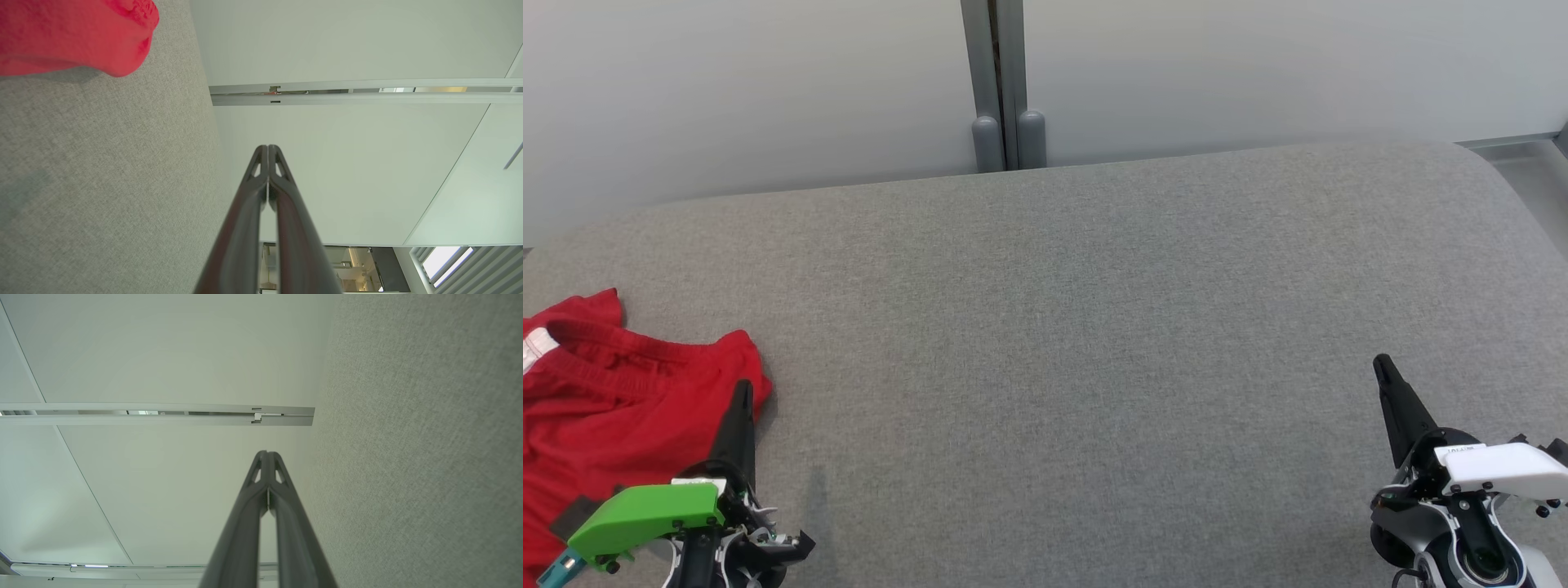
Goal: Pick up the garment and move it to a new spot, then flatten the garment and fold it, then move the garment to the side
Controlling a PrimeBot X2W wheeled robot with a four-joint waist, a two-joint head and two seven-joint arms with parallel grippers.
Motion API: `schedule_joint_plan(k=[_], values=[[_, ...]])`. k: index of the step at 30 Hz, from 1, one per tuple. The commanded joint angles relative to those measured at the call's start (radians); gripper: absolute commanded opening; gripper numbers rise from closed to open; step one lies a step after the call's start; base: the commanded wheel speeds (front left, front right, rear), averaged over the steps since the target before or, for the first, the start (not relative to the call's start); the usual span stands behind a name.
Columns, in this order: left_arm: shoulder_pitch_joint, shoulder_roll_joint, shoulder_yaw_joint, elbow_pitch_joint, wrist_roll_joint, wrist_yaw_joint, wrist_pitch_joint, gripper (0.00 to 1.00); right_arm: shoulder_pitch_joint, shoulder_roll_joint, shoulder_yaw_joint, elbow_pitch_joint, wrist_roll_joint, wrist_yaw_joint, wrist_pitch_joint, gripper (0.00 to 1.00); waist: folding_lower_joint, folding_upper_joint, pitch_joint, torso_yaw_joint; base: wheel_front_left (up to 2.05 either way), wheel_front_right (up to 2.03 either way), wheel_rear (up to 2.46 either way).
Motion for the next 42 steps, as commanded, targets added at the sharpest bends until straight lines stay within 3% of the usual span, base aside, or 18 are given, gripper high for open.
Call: schedule_joint_plan(k=[1,42], values=[[-0.012,0.008,0.002,-0.001,-0.002,-0.006,0.003,0.0,0.011,-0.006,-0.001,-0.003,0.003,0.0,0.0,0.0,0.0,0.0,0.0,0.0,0.0,0.0,0.0],[-0.012,0.008,0.002,-0.001,-0.002,-0.006,0.003,0.0,0.012,-0.006,-0.001,-0.003,0.003,0.0,0.0,0.0,0.0,0.0,0.0,0.0,0.0,0.0,0.0]])
